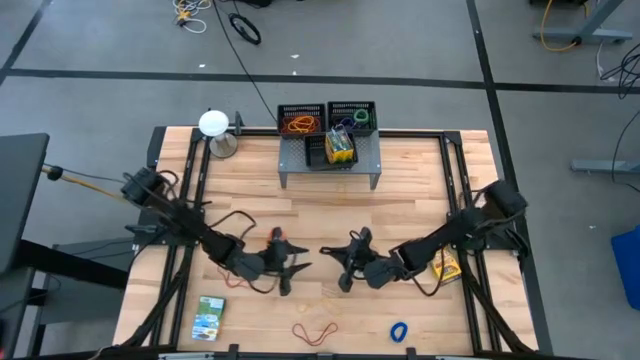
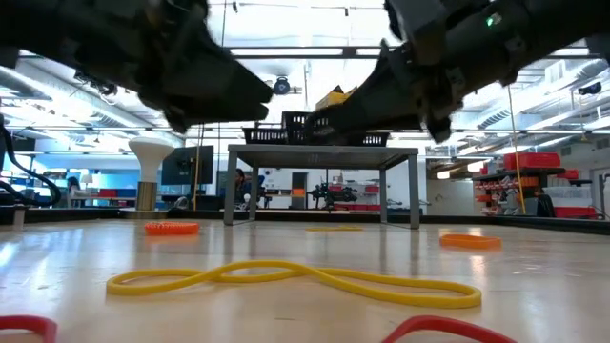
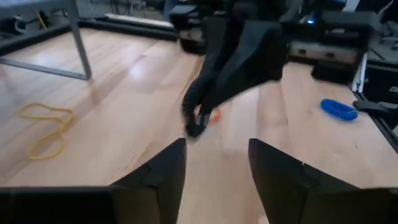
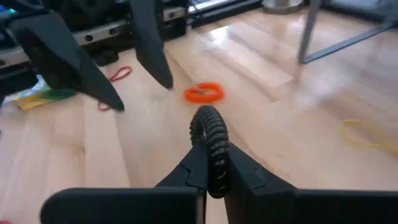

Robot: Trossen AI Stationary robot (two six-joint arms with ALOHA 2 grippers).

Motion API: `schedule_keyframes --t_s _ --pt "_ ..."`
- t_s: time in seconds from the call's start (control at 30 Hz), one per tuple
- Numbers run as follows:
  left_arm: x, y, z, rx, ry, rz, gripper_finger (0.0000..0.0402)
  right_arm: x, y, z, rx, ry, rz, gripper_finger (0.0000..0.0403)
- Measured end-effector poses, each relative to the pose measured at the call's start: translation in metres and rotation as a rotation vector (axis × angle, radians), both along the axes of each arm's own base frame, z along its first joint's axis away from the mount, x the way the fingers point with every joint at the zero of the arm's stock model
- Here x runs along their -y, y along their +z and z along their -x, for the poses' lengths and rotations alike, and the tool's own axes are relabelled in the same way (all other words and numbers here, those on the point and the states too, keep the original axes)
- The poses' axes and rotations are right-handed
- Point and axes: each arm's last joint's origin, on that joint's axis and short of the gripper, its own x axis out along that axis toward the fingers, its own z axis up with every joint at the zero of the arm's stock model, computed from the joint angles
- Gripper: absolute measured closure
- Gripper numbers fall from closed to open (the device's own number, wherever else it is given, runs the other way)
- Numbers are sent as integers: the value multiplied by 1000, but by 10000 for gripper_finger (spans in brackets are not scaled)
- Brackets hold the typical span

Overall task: Pick & Place Office Desk Supplies
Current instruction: Put the black spring keychain into the top right black basket on the shelf

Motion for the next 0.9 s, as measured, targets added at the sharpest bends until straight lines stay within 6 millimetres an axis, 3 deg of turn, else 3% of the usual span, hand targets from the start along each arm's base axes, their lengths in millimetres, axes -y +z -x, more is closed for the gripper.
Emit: schedule_keyframes --t_s 0.17,0.33,0.6,0.8,0.9 --pt "-14 0 29 85 -5 -11 220 13 30 22 -87 -65 73 379" --pt "-31 -10 48 159 0 36 237 51 72 56 -187 -161 92 378" --pt "-38 -15 55 165 6 40 253 168 122 91 -216 -429 65 377" --pt "-43 -15 53 161 23 7 255 272 142 104 -107 -464 -10 377" --pt "-47 -15 51 163 30 14 255 310 148 104 -104 -463 -54 376"
